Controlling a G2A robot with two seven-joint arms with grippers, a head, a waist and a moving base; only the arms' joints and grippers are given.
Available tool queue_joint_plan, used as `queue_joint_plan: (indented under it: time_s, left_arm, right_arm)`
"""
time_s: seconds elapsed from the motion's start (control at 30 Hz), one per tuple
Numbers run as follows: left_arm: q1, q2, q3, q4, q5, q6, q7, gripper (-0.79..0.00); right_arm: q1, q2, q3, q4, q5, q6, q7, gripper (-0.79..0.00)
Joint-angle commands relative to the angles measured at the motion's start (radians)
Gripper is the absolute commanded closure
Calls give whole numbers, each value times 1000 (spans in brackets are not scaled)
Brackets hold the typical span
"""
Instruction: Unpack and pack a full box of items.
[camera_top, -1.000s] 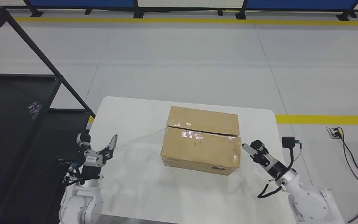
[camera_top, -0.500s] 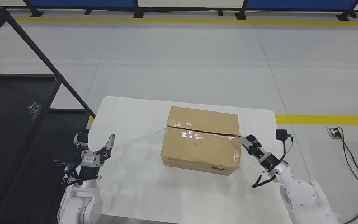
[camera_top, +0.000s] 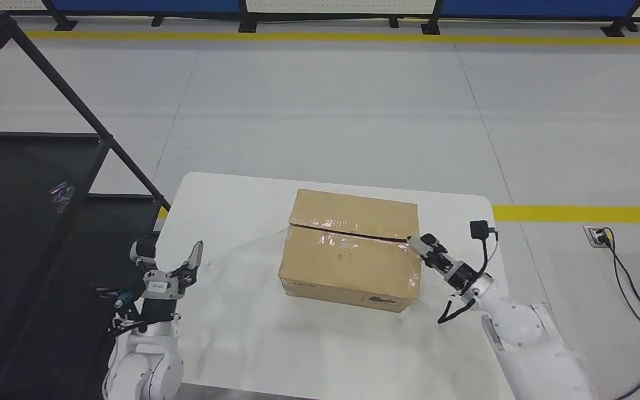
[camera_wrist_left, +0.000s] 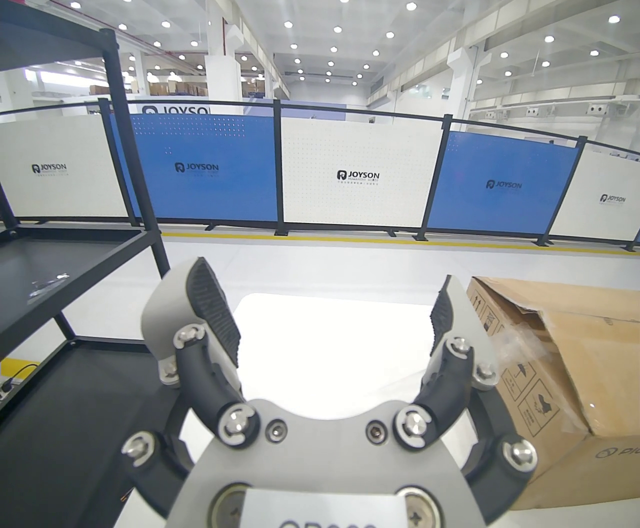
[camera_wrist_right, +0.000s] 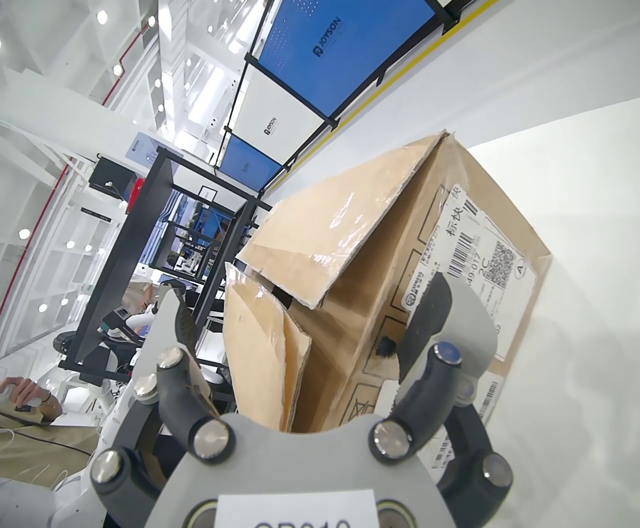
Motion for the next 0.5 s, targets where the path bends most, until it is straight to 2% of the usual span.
queue_joint_plan:
  time_s: [0.0, 0.2, 0.47]
  left_arm:
    - [0, -1, 4, -1, 3, 2, 0, -785]
    - [5, -2, 5, -7, 2, 14, 10, -785]
    - [14, -4, 4, -17, -19, 12, 7, -785]
  right_arm:
    - [-1, 1, -1, -5, -7, 0, 0, -785]
    - [-42, 13, 53, -59, -9, -33, -19, -785]
    - [-104, 35, 100, -133, 75, -108, 136, -785]
